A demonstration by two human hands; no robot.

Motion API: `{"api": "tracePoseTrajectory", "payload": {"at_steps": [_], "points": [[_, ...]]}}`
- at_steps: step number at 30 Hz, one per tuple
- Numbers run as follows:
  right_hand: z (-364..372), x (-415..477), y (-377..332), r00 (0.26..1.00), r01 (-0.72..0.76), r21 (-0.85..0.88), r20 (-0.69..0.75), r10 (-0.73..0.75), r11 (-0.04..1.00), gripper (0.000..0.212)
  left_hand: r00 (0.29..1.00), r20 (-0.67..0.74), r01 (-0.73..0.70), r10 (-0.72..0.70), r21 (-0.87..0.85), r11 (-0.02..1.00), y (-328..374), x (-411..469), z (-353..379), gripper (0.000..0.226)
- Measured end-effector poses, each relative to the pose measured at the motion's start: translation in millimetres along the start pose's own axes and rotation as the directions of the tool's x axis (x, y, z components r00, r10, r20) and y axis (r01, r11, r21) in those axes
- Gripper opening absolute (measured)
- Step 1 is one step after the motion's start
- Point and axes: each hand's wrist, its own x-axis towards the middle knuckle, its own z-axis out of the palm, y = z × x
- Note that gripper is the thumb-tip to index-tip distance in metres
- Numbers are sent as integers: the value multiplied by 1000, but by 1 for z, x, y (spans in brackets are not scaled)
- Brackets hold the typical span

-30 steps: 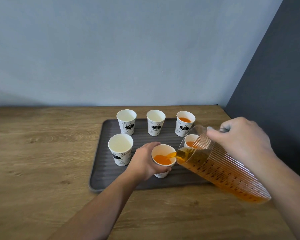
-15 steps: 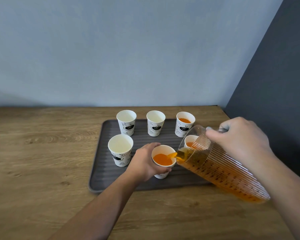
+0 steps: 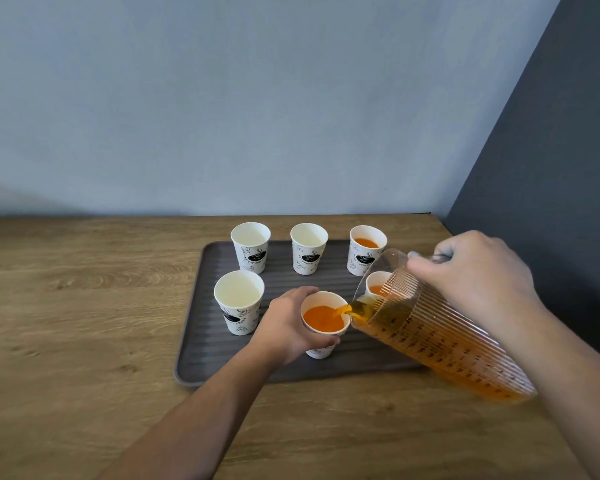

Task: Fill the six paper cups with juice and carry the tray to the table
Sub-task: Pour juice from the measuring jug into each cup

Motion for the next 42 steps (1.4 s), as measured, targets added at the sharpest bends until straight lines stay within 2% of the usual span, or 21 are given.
{"api": "tracePoseTrajectory", "payload": {"at_steps": [9,21,26,32,37,42], "points": [[1,0,0,1000,-14,31,1,14,999,54,1000,0,-4,4,10,1000,0,0,0,93],[4,-12,19,998,-48,295,-14,54,954,51,999,-45,-12,9,-67,998,2,-5,3,86],[1,-8,32,989,-87,416,-70,127,905,53,997,-72,9,-14,-72,997,2,-5,6,85],[-19,1,36,964,-91,597,-149,222,797,51,990,-133,42,-53,-81,996,6,2,9,86],[-35,21,41,962,-98,638,-137,237,764,53,982,-170,68,-82,-87,994,9,10,10,86],[-45,49,46,968,-54,662,-148,201,747,41,988,-147,52,-55,-27,998,14,13,8,95]]}}
